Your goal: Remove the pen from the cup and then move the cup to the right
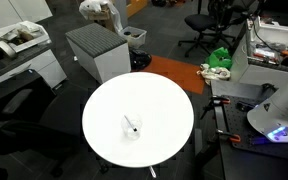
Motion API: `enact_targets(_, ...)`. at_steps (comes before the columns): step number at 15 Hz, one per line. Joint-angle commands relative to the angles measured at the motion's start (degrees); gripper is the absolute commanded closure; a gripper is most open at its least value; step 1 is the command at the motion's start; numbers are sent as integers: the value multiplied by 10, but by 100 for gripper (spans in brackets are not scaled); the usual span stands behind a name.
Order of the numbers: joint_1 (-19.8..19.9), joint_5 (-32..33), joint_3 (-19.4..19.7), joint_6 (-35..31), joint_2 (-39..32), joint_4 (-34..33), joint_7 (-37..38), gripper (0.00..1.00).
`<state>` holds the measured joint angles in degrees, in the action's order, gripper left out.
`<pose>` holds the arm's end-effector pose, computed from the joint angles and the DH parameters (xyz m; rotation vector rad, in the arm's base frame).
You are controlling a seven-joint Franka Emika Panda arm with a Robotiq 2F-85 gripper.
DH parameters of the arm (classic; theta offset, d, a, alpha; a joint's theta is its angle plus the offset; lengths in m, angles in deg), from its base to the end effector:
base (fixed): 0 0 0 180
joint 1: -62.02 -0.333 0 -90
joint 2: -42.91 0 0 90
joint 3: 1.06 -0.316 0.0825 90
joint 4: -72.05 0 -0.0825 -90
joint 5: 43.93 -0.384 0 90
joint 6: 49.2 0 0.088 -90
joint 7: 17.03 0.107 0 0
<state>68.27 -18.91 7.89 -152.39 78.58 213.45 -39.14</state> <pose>0.3390 -0.1344 0.5039 2.8078 0.3709 -0.2052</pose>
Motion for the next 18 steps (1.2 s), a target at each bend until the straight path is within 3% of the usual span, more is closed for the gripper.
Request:
enact_targets(1,-15,2,-4,-36,-26,-12,18,0)
enact_targets(8,-41,-12,-31,-99,-78,-33,44,0)
enact_targets(18,-58,-15,-90,-92,-114,-65,142,0)
